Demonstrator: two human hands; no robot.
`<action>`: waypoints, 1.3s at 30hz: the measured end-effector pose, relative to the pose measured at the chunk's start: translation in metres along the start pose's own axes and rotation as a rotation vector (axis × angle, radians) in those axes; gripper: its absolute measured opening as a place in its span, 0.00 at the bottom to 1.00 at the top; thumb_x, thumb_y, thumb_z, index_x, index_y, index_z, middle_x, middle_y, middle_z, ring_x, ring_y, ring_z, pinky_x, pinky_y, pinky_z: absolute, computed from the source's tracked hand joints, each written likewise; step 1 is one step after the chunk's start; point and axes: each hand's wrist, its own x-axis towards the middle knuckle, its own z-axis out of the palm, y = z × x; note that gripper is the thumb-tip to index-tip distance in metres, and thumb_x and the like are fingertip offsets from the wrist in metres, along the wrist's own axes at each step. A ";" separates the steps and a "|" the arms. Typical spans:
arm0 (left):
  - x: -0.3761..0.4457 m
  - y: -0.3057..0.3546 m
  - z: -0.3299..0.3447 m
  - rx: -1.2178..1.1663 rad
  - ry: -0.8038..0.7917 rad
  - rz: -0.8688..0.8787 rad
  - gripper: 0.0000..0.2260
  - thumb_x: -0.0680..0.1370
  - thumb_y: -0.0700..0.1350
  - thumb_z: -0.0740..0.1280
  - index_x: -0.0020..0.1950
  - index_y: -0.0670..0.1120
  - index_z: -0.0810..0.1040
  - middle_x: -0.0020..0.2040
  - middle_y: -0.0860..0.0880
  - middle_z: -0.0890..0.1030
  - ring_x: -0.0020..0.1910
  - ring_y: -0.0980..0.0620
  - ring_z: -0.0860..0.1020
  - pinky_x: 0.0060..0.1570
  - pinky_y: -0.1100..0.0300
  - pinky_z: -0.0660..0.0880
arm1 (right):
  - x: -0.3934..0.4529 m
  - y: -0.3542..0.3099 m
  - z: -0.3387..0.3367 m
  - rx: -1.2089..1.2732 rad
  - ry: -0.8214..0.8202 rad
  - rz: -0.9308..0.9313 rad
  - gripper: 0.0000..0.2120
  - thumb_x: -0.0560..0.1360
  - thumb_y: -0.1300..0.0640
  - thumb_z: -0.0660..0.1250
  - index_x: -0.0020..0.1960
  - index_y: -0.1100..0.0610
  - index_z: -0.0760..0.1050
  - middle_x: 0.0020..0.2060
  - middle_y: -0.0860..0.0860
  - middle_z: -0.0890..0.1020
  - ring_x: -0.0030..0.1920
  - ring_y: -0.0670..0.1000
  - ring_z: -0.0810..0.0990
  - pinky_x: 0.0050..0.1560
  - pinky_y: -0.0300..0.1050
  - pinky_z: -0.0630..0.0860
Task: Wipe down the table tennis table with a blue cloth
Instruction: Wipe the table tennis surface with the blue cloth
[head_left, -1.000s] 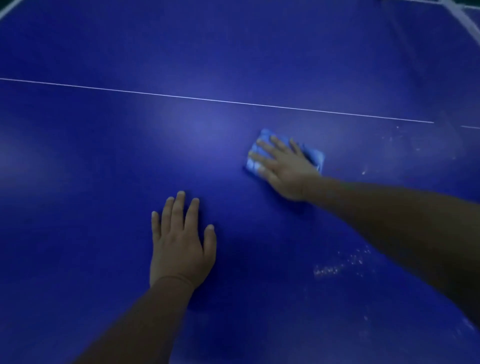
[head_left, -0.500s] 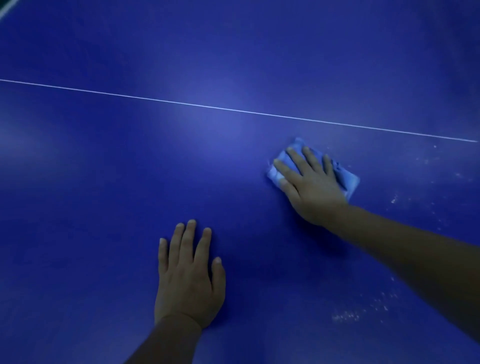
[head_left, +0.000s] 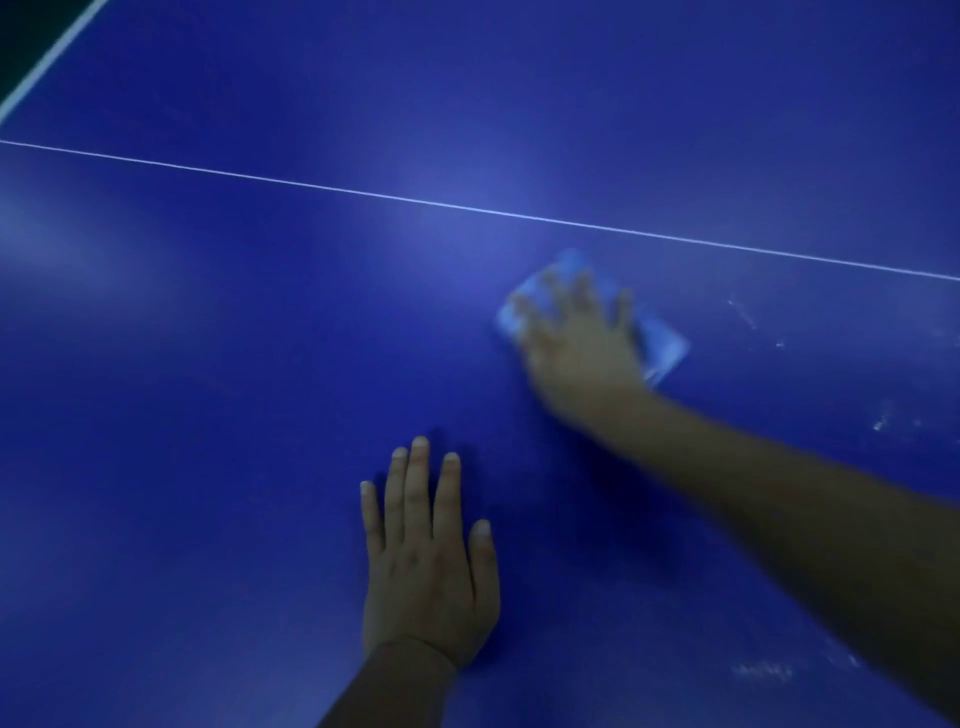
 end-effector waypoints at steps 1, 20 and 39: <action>0.000 0.000 0.000 0.017 -0.024 0.009 0.27 0.79 0.52 0.54 0.75 0.42 0.67 0.78 0.41 0.62 0.78 0.42 0.57 0.74 0.38 0.50 | 0.013 0.035 -0.003 0.010 0.015 0.164 0.25 0.83 0.47 0.47 0.79 0.45 0.57 0.80 0.54 0.54 0.78 0.63 0.52 0.72 0.73 0.50; 0.001 0.001 0.004 0.039 -0.064 0.028 0.27 0.78 0.53 0.54 0.73 0.43 0.72 0.76 0.42 0.65 0.77 0.40 0.58 0.75 0.38 0.48 | -0.049 0.096 0.007 0.093 0.072 0.452 0.24 0.83 0.41 0.48 0.78 0.42 0.58 0.80 0.49 0.54 0.79 0.59 0.50 0.73 0.70 0.44; 0.003 0.004 0.001 0.053 -0.099 0.017 0.27 0.77 0.54 0.54 0.73 0.42 0.71 0.77 0.42 0.64 0.77 0.40 0.58 0.76 0.43 0.44 | 0.016 0.106 0.009 0.150 0.100 0.542 0.25 0.83 0.41 0.44 0.79 0.43 0.57 0.80 0.51 0.54 0.79 0.62 0.49 0.72 0.72 0.43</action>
